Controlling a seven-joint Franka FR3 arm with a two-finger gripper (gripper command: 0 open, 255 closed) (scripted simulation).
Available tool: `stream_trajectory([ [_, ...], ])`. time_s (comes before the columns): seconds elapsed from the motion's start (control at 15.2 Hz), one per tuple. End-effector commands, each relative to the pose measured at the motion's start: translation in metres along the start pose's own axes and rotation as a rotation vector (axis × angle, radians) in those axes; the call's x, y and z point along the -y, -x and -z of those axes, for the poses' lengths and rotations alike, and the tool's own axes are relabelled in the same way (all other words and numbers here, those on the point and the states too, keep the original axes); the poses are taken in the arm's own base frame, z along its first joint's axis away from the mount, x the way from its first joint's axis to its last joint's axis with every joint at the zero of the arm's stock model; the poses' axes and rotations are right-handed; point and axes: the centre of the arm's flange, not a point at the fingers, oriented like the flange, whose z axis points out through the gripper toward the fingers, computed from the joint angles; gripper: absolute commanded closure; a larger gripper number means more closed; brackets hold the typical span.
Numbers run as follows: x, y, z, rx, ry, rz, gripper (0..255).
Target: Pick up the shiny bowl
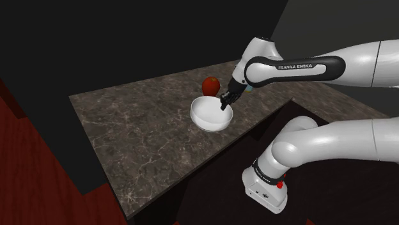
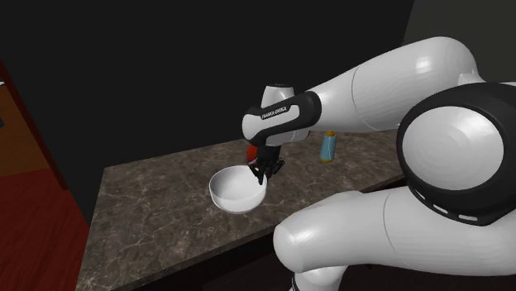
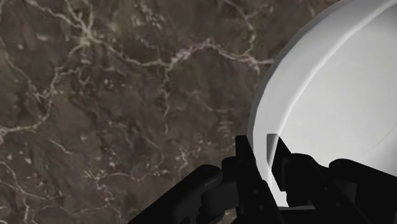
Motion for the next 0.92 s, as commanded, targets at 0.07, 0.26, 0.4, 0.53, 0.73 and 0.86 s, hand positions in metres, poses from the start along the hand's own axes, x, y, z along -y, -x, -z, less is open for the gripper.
stream_trajectory([
  [0.07,0.002,-0.001,0.014,0.0,0.0,0.0,255],
  [0.26,0.003,-0.002,0.03,0.0,0.0,0.0,255],
  [0.4,0.004,-0.003,0.041,0.0,0.0,0.0,255],
  [0.53,0.005,-0.004,0.051,0.0,0.0,0.0,255],
  [0.73,0.007,-0.006,0.067,0.0,0.0,0.0,255],
  [0.86,0.007,-0.006,0.073,0.0,0.0,0.0,255],
])
